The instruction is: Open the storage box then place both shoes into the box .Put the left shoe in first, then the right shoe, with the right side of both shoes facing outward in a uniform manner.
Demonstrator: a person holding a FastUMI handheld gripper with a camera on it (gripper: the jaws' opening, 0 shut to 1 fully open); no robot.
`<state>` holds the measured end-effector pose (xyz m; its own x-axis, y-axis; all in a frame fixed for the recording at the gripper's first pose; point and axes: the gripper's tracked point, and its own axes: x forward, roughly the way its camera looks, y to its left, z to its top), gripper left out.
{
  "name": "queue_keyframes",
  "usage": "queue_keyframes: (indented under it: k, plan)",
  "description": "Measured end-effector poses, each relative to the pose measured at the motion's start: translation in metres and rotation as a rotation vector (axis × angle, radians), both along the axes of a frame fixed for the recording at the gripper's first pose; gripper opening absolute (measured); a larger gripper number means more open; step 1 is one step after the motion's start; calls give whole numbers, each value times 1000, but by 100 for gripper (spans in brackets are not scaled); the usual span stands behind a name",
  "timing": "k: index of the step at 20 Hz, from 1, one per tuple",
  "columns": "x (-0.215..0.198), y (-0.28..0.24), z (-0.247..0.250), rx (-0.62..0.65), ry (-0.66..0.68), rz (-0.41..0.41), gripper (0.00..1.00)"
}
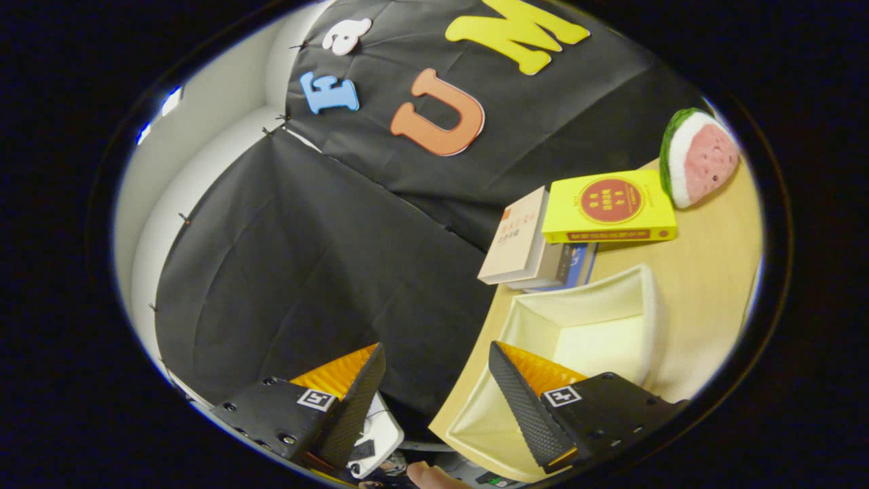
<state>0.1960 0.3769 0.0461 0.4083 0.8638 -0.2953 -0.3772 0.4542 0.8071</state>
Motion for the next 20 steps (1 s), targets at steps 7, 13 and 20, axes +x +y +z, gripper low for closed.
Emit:
queue_keyframes:
  k: [7, 13, 20]
  plan:
    - [6, -131, -51, -189, -32, -139, 94]
    - [7, -237, -111, -467, 38, -202, 95]
    - [-4, -313, -161, -674, 118, -194, 95]
